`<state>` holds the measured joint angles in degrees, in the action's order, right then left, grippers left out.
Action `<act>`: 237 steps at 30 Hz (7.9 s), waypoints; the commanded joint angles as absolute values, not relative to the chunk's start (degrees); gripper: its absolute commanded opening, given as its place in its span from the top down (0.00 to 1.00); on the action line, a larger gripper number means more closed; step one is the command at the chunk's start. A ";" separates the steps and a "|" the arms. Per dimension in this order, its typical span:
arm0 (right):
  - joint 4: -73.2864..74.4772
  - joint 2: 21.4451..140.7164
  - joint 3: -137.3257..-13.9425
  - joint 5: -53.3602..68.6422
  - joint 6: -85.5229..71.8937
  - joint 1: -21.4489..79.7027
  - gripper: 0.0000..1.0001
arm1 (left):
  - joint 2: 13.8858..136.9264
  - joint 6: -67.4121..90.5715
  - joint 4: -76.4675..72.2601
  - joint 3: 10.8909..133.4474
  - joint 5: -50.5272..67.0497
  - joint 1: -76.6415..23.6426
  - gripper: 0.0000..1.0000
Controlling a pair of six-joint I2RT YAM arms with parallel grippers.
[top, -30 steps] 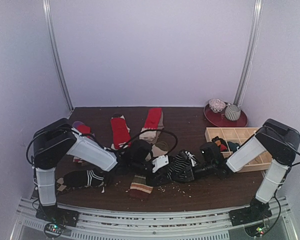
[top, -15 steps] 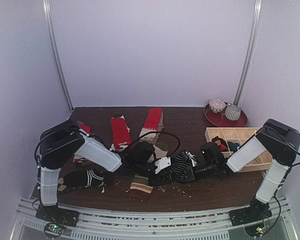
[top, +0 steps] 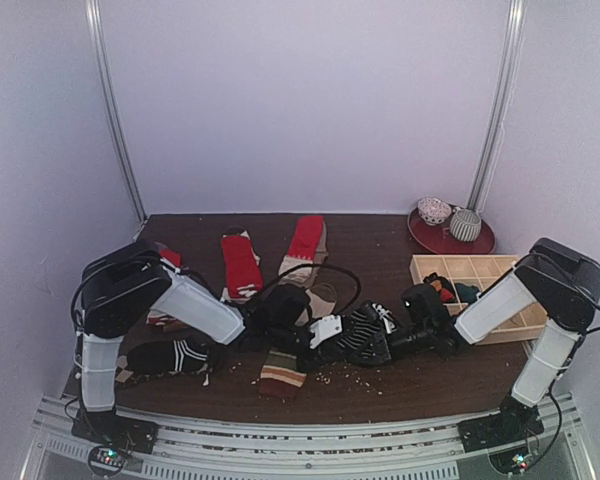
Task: Roll the socks
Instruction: Roll a pair of socks at the center of the board.
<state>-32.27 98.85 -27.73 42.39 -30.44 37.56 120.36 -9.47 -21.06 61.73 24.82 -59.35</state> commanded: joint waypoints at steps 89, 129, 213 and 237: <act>-8.02 105.08 -35.44 42.94 -21.09 36.78 0.94 | 99.60 -13.67 -17.17 51.00 15.31 -61.97 0.57; 5.08 108.19 -38.42 47.78 -13.81 34.10 0.94 | 119.45 -26.87 -26.86 58.91 17.39 -62.49 0.63; -41.64 89.67 -18.43 0.36 4.44 63.96 0.72 | 126.65 3.96 17.53 66.23 33.23 -58.36 1.00; -47.14 91.56 -16.83 -1.97 7.08 64.42 0.69 | 127.45 3.52 17.98 66.72 33.66 -58.27 1.00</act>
<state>-45.65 89.60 -15.62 2.52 8.62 64.16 121.80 3.40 2.79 70.57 38.20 -57.69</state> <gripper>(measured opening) 0.314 0.032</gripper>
